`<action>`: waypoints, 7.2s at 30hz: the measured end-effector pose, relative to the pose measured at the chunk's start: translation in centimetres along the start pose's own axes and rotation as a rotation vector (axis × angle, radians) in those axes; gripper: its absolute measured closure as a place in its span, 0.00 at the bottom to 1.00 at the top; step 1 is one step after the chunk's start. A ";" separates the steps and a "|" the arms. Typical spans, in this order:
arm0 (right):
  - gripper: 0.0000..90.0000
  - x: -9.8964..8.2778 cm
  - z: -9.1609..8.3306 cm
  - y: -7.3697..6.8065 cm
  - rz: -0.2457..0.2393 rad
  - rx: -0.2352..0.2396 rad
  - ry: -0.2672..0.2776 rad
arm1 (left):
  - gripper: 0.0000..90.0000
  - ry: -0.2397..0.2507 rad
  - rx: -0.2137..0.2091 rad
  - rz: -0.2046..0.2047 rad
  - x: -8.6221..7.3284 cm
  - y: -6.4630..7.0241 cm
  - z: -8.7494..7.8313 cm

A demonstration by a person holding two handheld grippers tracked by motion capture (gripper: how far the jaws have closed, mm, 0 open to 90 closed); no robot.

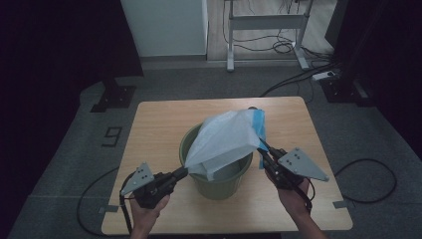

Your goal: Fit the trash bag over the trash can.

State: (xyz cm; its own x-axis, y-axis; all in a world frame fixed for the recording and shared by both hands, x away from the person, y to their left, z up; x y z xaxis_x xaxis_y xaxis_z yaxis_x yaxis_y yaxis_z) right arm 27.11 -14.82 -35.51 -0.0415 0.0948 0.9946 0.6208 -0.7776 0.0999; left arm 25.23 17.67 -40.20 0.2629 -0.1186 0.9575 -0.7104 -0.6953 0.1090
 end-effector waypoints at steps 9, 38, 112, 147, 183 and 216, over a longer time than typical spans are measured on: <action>0.98 -0.3 -0.1 0.0 -0.027 -0.006 -0.010 | 0.54 0.009 -0.004 0.027 0.4 1.0 -0.6; 0.98 -1.2 1.3 -2.2 -0.161 0.064 -0.039 | 0.33 -0.113 0.064 -0.125 3.3 -2.0 2.0; 0.42 -2.3 0.7 -3.4 0.093 0.225 -0.151 | 0.99 0.088 0.087 -0.164 -1.1 -5.3 -3.1; 0.96 1.6 0.1 -4.5 -0.052 0.115 0.002 | 0.97 -0.025 -0.029 -0.021 0.4 0.1 2.3; 0.96 -1.1 0.5 -6.9 -0.112 0.276 -0.050 | 0.90 -0.187 0.093 -0.051 3.2 -3.7 4.0; 0.62 -3.0 -2.6 -4.0 0.075 0.283 -0.053 | 1.00 0.051 0.089 -0.154 -1.9 -5.1 -1.7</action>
State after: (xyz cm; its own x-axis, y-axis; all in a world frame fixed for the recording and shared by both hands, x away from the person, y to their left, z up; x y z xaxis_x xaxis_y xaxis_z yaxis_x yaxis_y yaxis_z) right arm 22.70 -13.66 -38.83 0.0497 0.0817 0.9954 0.8145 -0.5801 0.0069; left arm 27.25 22.61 -42.15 0.3294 0.0284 0.9438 -0.6032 -0.7627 0.2335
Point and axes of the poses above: each handheld gripper's, and its own axes: z roughly forward along the jaws, x roughly out of its top, y roughly to its right, the point moved 2 cm from there along z, roughly forward along the jaws, and after that the axes turned 7 degrees about x, right-handed, at the moved point
